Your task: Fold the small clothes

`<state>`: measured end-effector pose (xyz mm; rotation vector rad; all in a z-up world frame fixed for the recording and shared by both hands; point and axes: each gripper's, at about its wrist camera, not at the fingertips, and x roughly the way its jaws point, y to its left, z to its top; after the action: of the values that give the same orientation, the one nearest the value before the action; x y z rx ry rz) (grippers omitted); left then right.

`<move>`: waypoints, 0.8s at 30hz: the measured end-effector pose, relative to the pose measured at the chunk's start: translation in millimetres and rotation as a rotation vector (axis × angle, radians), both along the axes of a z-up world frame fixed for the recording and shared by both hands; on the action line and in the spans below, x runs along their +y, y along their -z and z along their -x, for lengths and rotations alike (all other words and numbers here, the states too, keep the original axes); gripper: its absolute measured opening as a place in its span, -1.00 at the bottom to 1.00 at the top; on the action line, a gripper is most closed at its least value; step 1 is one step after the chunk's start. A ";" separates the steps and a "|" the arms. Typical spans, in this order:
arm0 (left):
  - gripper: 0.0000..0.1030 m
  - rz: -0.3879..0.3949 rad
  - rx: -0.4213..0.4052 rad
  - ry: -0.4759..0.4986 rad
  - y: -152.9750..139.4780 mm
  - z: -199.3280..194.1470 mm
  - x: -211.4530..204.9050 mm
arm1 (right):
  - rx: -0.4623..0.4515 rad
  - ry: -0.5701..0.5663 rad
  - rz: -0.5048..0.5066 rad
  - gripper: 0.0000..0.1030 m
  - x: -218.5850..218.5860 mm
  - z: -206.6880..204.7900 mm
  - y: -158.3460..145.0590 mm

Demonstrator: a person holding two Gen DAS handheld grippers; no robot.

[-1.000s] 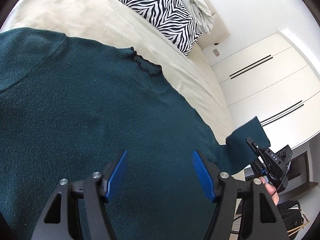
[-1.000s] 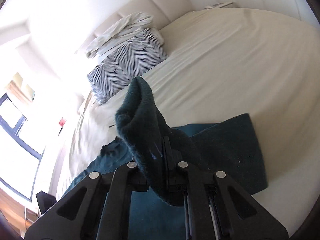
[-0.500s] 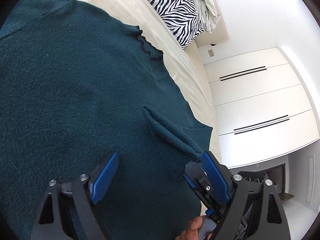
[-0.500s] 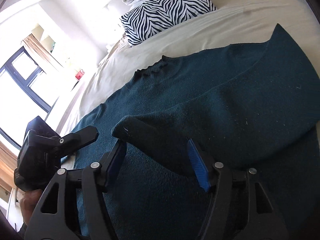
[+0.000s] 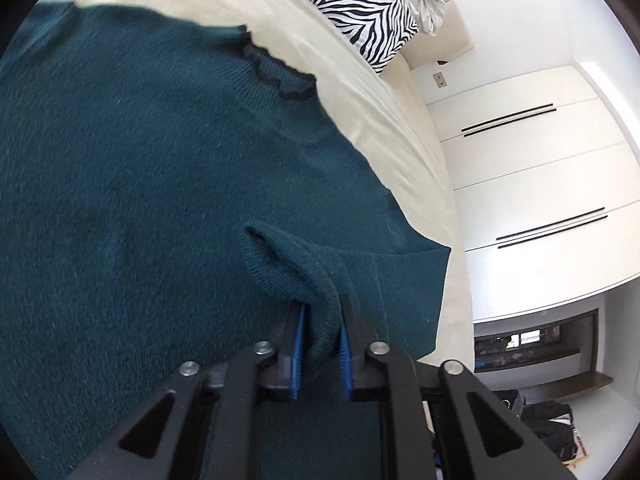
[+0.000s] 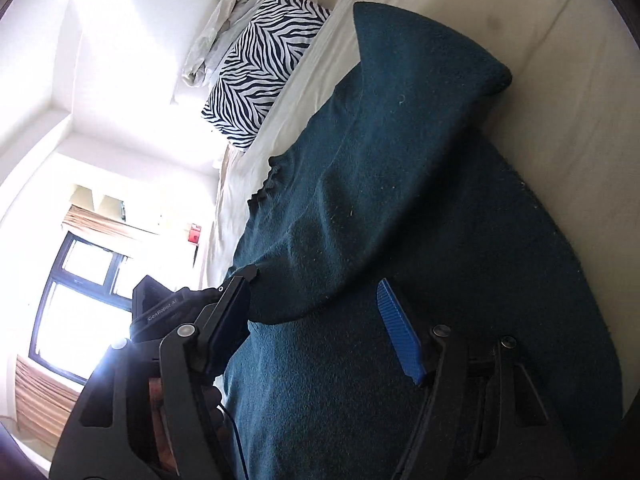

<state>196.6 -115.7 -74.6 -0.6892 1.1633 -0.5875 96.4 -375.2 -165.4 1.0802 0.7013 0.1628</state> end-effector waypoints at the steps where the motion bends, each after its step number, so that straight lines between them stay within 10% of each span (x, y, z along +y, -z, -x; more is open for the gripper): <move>1: -0.76 -0.016 -0.041 0.006 -12.1 -3.4 -0.1 | -0.005 0.015 -0.033 0.27 -7.7 5.2 1.8; 8: -0.83 -0.077 -0.279 -0.061 -77.3 -9.2 35.4 | -0.022 0.106 -0.111 0.27 -41.5 13.6 5.6; 24: -0.83 -0.182 -0.250 -0.187 -10.4 -37.7 89.2 | 0.037 0.249 -0.345 0.27 -70.6 -46.4 17.7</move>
<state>234.3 -26.5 -64.2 -0.5442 0.8951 -0.3919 142.8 -445.8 -183.1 1.4942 0.5776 0.0501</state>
